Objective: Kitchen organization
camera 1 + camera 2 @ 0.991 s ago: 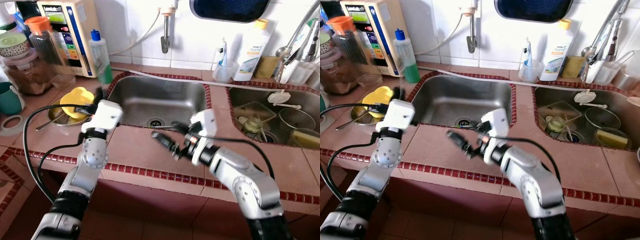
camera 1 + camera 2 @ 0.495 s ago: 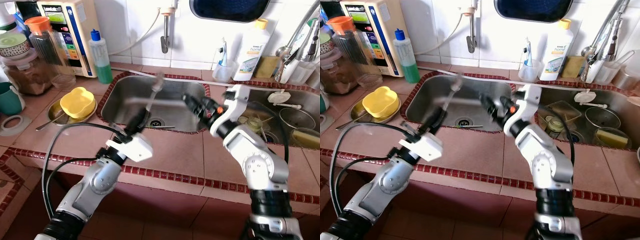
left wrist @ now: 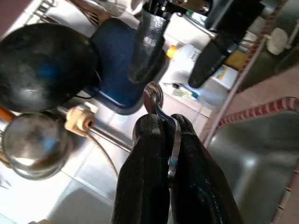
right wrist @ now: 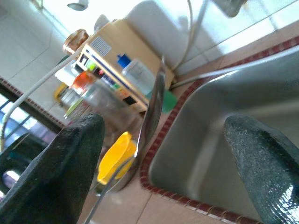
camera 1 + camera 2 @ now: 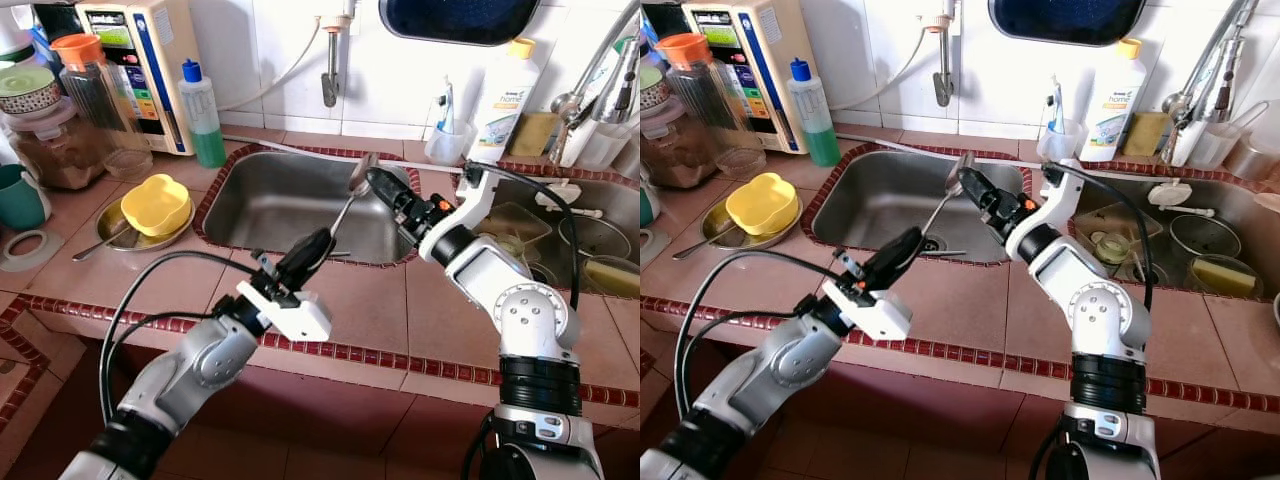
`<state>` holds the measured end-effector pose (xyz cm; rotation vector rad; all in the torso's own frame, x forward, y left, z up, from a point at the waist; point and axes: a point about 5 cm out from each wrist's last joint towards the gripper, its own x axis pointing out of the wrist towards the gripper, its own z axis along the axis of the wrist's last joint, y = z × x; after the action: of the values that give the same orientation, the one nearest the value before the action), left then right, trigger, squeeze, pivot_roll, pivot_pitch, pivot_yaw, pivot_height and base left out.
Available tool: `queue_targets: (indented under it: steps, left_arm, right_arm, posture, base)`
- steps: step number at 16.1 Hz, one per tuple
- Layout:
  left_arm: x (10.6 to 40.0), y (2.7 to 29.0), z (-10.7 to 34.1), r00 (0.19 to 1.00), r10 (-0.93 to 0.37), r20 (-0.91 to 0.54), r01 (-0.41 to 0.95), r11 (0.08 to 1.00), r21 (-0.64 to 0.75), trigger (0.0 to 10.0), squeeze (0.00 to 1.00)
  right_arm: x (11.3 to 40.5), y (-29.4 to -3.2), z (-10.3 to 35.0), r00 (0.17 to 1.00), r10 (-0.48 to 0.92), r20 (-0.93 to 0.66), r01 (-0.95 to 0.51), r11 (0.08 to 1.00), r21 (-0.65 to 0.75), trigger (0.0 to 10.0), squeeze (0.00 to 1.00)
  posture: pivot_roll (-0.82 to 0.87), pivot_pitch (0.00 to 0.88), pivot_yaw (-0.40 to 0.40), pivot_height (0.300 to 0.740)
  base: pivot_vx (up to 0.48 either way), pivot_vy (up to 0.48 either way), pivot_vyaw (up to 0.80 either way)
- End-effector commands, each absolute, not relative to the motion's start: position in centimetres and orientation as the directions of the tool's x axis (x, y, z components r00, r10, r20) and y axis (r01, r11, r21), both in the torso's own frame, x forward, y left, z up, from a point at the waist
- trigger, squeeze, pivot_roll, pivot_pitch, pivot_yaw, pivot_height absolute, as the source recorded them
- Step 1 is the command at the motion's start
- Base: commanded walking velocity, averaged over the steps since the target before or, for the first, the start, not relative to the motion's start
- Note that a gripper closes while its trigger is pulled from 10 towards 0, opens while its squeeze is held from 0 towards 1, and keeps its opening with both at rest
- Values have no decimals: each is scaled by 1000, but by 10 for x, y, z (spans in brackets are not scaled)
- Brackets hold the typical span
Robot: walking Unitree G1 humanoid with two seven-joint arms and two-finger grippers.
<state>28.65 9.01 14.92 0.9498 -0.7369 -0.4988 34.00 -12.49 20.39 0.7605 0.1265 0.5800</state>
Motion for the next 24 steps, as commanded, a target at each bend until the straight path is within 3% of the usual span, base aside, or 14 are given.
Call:
queue_targets:
  steps: [1, 6, 7, 8, 21, 23, 24]
  left_arm:
    - [290, 89, 153, 647, -675, 353, 45, 497, 867, 1255, 0]
    - [288, 80, 152, 632, -684, 363, 51, 504, 862, 1686, 0]
    - [287, 79, 152, 629, -687, 364, 53, 505, 862, 1804, 0]
    - [286, 78, 151, 630, -687, 363, 58, 508, 859, 1765, 0]
    - [278, 73, 150, 631, -678, 378, 71, 535, 842, 2392, 0]
    - [279, 75, 150, 636, -675, 373, 66, 530, 845, 3647, 0]
    - [279, 76, 150, 639, -674, 371, 61, 526, 849, 4902, 0]
  right_arm:
    - [339, -121, 209, 821, 563, 98, -466, 560, 685, 10000, 0]
    - [333, -108, 205, 774, 630, 66, -504, 549, 667, 10000, 0]
    - [333, -107, 205, 774, 630, 67, -503, 546, 670, 4275, 0]
    - [334, -105, 204, 772, 632, 66, -501, 542, 675, 0, 0]
    - [343, -101, 200, 807, 588, 62, -477, 585, 656, 0, 0]
    - [344, -101, 200, 809, 585, 62, -474, 586, 657, 0, 0]
    - [344, -101, 200, 810, 583, 62, -472, 587, 658, 0, 0]
  posture:
    - [-29, 9, 11, 740]
    - [-29, 13, 11, 740]
    - [-28, 14, 12, 740]
    - [-28, 14, 13, 740]
    - [-20, 15, 18, 740]
    - [-16, 12, 16, 740]
    - [-17, 12, 17, 740]
  base:
    - [0, 0, 0]
    - [0, 0, 0]
    - [0, 0, 0]
    - [0, 0, 0]
    - [0, 0, 0]
    - [0, 0, 0]
    - [0, 0, 0]
